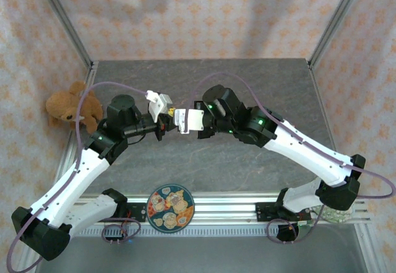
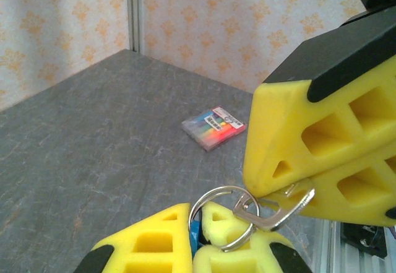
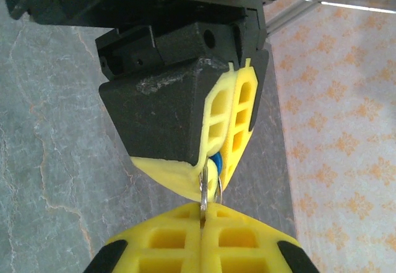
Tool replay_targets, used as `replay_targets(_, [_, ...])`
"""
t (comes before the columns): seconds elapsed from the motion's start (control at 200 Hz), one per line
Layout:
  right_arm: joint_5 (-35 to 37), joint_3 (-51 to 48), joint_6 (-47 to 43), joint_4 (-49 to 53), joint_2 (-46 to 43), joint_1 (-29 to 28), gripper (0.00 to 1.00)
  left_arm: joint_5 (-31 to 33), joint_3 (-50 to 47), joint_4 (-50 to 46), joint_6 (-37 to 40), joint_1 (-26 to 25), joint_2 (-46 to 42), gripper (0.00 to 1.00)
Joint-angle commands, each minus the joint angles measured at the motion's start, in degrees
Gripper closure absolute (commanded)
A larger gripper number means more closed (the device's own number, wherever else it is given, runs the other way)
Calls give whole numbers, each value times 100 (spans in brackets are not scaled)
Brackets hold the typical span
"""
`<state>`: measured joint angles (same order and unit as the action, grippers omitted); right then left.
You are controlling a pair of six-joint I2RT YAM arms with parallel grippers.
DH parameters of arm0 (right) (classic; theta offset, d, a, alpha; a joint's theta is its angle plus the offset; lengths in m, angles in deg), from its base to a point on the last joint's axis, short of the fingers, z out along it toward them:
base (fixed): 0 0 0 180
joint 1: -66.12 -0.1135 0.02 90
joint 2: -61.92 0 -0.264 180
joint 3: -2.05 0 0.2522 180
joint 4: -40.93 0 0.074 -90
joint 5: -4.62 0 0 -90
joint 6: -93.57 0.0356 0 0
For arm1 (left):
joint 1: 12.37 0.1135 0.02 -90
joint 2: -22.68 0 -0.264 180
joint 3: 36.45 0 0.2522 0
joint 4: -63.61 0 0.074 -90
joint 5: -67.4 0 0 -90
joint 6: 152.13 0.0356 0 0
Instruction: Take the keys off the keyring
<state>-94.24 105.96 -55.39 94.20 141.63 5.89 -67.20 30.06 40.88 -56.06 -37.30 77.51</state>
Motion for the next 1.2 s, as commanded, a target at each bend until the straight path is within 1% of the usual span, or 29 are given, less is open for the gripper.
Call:
replay_targets(0.0, [-2264, -27, 167, -110, 527, -848, 100, 325, 139, 1539, -71, -38, 41, 100])
replay_targets(0.115, [-2274, -50, 385, -351, 571, -860, 100, 316, 104, 1574, -62, -41, -14, 100])
replay_targets(0.275, [-2438, 88, 576, -346, 690, -853, 100, 241, 81, 1613, -17, -49, -51, 100])
replay_targets(0.33, [-2958, 94, 998, -598, 650, -670, 100, 199, 61, 1629, 15, -71, -75, 100])
replay_targets(0.36, [-3114, 55, 1078, -708, 599, -603, 100, 198, 45, 1635, 30, -67, -94, 100])
replay_targets(0.46, [-2838, -122, 784, -762, 485, -626, 100, 176, -22, 1622, 65, -75, -193, 100])
replay_targets(0.526, [-2897, -49, 925, -688, 504, -579, 100, 177, -69, 1625, 104, -82, -251, 100])
replay_targets(0.621, [-2948, -97, 554, -404, 455, -603, 100, 162, -107, 1629, 148, -82, -322, 100])
replay_targets(0.691, [-2874, -388, 565, -652, 244, -551, 100, 188, -137, 1580, 220, -78, -387, 100])
replay_targets(0.791, [-3420, -553, 842, -800, -41, -277, 100, 162, -263, 1642, 346, -82, -486, 100])
replay_targets(0.831, [-3524, -679, 845, -897, -178, -228, 100, 158, -306, 1662, 381, -82, -521, 100])
replay_targets(1.026, [-3784, -834, 749, -690, -561, -101, 100, 84, -336, 1583, 503, -75, -565, 100])
replay_targets(1.196, [-3944, -690, 605, -157, -605, -97, 100, 122, -309, 1526, 592, -76, -570, 100])
